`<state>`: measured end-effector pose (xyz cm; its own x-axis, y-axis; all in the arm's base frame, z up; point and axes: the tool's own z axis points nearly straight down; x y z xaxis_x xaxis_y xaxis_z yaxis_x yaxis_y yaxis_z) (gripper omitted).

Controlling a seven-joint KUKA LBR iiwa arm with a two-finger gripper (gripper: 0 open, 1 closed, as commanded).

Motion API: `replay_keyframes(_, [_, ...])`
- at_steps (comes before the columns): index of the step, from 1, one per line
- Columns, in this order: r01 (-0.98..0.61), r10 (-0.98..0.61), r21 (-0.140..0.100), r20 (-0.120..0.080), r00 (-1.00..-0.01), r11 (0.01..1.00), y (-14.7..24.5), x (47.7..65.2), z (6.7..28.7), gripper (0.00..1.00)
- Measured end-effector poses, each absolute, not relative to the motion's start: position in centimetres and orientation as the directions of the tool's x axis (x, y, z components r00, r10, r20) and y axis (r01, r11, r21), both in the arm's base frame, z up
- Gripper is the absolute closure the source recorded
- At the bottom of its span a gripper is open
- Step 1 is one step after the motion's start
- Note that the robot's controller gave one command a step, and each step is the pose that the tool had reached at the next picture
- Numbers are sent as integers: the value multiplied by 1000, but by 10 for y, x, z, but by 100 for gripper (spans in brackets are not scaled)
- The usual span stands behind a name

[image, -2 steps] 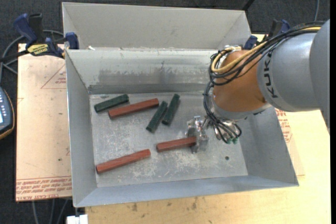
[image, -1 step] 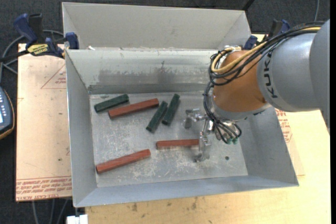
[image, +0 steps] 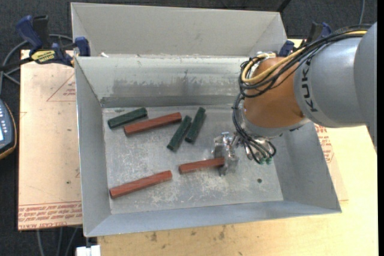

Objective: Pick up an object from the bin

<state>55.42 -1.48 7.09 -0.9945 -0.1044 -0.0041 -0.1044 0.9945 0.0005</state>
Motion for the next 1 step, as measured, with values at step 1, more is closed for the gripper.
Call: replay_keyframes(1, [-51, -51, 1, -11, -999, 999, -10, 547, 172, 100])
